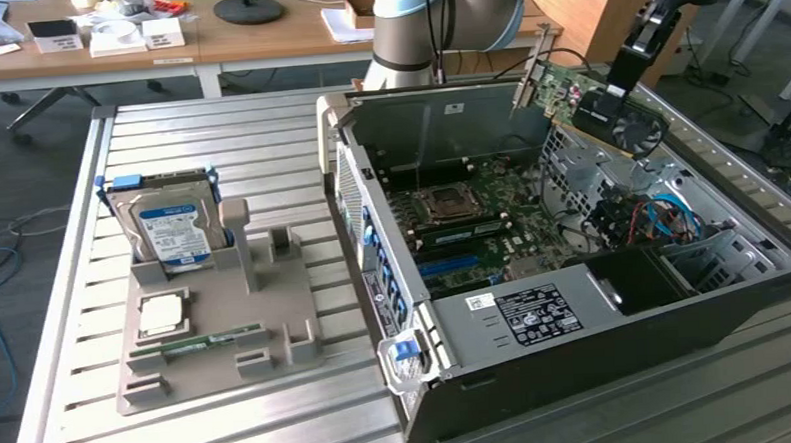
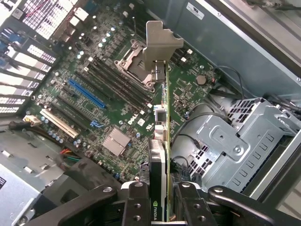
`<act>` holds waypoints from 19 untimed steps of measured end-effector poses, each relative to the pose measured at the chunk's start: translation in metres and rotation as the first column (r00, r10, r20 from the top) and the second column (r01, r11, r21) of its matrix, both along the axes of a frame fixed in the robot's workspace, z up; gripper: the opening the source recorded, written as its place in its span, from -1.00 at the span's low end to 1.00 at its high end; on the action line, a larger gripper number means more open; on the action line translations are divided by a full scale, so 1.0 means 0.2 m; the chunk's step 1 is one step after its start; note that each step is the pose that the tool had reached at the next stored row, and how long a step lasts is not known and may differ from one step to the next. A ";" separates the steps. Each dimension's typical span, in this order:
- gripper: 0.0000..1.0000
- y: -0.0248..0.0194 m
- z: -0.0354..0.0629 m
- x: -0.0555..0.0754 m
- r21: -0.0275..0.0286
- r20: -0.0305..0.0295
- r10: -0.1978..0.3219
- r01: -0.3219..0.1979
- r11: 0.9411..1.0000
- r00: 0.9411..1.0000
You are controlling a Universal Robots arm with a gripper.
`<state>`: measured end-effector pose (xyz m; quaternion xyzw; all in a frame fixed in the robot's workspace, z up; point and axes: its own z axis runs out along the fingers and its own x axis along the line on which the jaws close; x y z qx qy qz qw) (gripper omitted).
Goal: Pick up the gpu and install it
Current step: 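Insert the gpu into the slot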
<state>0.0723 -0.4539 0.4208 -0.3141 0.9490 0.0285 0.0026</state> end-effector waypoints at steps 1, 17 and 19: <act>-0.47 0.000 0.000 0.00 0.000 0.000 0.007 -0.007 1.000 1.000; -0.47 0.000 0.000 0.00 0.000 0.000 0.030 -0.030 1.000 1.000; -0.47 0.000 0.000 0.00 0.000 0.000 0.031 -0.031 1.000 1.000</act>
